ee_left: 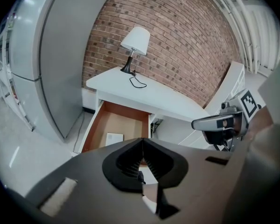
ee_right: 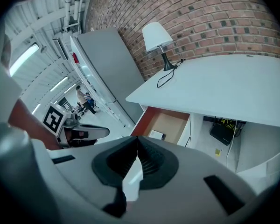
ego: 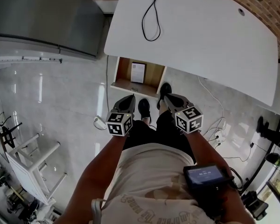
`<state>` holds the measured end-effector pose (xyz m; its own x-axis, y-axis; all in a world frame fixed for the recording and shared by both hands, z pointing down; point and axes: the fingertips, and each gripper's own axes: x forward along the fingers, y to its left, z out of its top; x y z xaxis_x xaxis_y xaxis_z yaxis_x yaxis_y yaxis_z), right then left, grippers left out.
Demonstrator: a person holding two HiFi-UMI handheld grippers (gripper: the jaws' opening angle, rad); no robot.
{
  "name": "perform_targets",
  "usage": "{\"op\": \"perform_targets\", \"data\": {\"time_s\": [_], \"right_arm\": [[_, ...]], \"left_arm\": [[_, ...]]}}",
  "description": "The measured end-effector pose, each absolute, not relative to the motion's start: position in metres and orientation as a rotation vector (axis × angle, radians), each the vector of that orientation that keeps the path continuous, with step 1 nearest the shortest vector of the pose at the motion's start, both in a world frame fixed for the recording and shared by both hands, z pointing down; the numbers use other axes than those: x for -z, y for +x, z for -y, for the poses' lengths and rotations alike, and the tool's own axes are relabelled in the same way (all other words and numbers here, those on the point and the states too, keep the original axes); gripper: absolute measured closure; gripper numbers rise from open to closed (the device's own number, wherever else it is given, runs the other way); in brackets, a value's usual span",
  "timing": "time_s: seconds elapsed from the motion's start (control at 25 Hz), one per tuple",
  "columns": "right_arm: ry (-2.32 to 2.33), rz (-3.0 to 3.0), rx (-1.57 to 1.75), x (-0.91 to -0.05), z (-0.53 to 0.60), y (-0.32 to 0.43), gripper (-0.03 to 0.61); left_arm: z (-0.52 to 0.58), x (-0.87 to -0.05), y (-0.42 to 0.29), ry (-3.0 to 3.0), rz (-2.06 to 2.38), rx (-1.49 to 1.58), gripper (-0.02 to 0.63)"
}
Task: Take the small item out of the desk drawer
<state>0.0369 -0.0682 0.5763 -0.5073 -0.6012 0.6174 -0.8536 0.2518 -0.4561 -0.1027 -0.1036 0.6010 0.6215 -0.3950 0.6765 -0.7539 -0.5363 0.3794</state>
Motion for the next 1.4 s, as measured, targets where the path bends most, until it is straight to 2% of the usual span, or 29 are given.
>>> {"op": "perform_targets", "data": {"time_s": [0.68,1.4], "right_arm": [[1.315,2.199,-1.225,-0.616,0.056,0.025,0.572],[1.312,2.164,-1.309,-0.653,0.046,0.023,0.572]], "left_arm": [[0.12,-0.648,-0.104,2.097,0.97,-0.828,0.604],[0.149,-0.687,-0.094,2.014,0.951,-0.838,0.6]]}}
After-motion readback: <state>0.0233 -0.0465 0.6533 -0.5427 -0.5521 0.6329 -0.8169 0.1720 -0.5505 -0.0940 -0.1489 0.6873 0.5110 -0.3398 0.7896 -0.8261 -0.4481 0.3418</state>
